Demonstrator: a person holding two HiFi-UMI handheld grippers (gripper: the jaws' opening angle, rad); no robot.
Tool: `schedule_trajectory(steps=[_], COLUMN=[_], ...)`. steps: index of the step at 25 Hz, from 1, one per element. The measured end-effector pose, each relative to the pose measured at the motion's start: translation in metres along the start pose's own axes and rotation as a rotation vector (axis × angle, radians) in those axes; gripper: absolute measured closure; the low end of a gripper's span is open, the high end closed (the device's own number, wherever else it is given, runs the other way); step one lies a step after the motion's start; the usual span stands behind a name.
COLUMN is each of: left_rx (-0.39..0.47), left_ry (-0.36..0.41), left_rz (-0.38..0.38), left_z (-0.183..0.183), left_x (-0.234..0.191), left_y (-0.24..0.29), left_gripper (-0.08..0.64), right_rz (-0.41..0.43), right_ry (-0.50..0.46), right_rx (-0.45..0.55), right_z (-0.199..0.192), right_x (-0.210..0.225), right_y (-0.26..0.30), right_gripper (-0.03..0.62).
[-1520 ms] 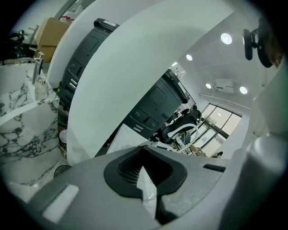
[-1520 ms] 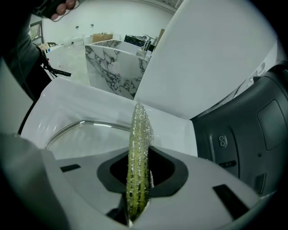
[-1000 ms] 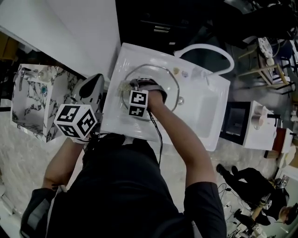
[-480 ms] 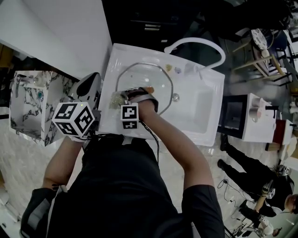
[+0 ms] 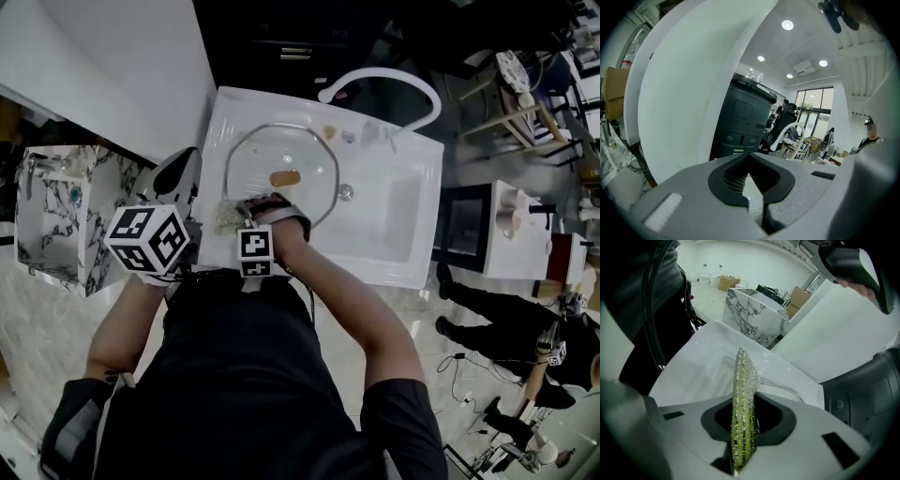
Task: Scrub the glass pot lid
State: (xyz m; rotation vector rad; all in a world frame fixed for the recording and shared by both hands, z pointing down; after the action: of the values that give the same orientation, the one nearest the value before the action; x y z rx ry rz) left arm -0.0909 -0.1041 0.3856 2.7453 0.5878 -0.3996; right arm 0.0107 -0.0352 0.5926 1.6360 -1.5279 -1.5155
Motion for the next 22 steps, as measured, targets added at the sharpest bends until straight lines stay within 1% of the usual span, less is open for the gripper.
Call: schedule_trajectory(steps=[5,10,14,18,22], left_rx=[-0.006,-0.005,-0.004,-0.005,0.007], left_ry=[-0.011,-0.006,-0.001,-0.006,-0.007], left_rz=[-0.015,-0.024,-0.029,-0.032,-0.034], left_z=[-0.005,-0.005,-0.004,-0.003,0.001], left_x=[0.008,0.017,0.021,0.022,0.023], left_y=[0.002,0.002,-0.002,-0.007,-0.009], left_gripper=[0.560,0.560,0.560,0.560,0.560], right_rz=[0.022,0.045,0.050,0.076,0.074], right_ry=[0.044,0.173,0.220,0.314,0.335], right_rx=[0.014,0.041,0.049,0.077,0.078], right_z=[0.000,-0.001,0.000,0.004,0.001], right_x=[-0.017,-0.027,-0.035,-0.044,-0.046], right_y=[-0.003,-0.006,-0.008,-0.009,-0.009], right_gripper=[0.526,0.526,0.526,0.526,0.526])
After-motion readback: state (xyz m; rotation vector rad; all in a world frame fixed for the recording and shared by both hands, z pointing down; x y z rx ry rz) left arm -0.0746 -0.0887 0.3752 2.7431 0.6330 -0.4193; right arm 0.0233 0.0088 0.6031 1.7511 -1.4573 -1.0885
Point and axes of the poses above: the fingertips, and each gripper's own axes: y forward along the fingers, x to its right, z out of its top, the point moved 6 cm from there along -y, backward along the fingers, and after that the axes turned 6 degrees about x, right-handed, at the moved point
